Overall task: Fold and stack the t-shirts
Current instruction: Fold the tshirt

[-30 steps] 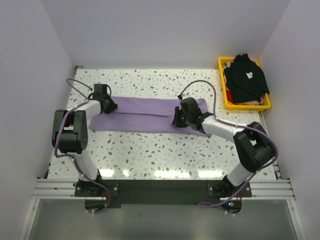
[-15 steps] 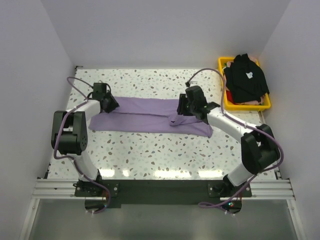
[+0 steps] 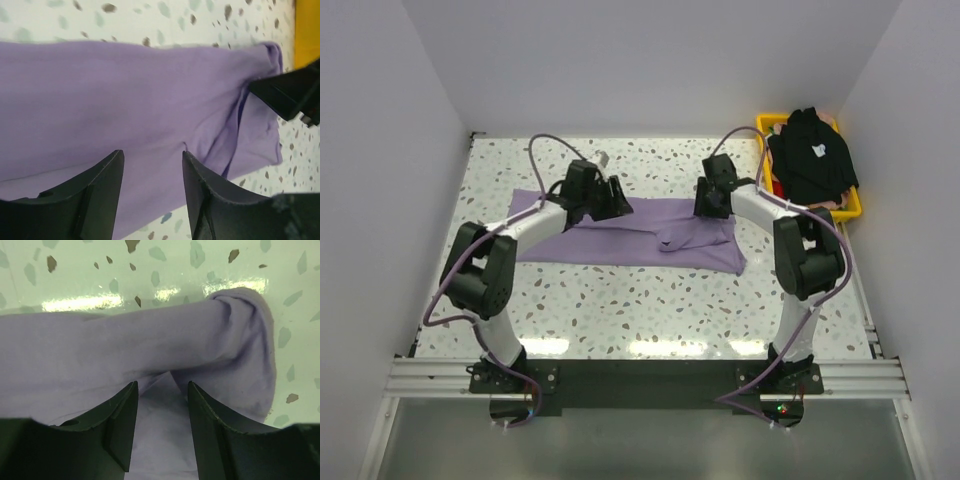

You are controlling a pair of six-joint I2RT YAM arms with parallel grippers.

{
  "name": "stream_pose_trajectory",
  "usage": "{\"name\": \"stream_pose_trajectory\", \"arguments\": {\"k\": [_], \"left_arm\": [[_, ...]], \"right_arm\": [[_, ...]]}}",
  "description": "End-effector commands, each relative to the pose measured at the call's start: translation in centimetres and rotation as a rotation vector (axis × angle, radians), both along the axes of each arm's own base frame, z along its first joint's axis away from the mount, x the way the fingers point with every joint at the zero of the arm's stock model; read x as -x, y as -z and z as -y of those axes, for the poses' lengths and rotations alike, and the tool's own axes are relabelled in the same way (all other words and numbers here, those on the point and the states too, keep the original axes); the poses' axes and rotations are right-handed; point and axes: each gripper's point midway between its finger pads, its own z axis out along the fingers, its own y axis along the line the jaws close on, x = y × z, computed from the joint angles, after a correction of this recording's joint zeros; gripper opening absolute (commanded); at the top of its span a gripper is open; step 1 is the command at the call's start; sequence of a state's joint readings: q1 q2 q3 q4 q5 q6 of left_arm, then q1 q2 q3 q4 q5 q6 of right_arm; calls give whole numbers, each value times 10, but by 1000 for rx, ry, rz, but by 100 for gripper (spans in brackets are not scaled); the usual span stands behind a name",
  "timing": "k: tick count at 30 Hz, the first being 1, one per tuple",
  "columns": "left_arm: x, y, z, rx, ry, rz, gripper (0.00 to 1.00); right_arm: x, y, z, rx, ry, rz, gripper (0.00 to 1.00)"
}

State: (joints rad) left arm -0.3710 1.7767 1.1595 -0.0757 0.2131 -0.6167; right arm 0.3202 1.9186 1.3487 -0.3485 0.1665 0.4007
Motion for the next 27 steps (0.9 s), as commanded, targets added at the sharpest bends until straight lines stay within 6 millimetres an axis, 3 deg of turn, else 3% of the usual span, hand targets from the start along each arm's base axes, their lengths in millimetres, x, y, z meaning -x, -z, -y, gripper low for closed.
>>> {"name": "stream_pose_trajectory", "arguments": {"k": [1, 8, 10, 12, 17, 27], "left_arm": [[6, -11, 47, 48, 149, 57, 56], [35, 8, 99, 37, 282, 26, 59], [41, 12, 110, 34, 306, 18, 59], [45, 16, 116, 28, 316, 14, 59], [48, 19, 124, 19, 332, 16, 57], [51, 25, 134, 13, 345, 2, 38]], "right_arm": [[-11, -13, 0, 28, -9, 22, 48], [-6, -6, 2, 28, 9, 3, 46], [0, -7, 1, 9, 11, 4, 36], [4, -9, 1, -4, 14, 9, 25], [17, -15, -1, -44, 18, 17, 10], [46, -38, 4, -91, 28, 56, 7]]}}
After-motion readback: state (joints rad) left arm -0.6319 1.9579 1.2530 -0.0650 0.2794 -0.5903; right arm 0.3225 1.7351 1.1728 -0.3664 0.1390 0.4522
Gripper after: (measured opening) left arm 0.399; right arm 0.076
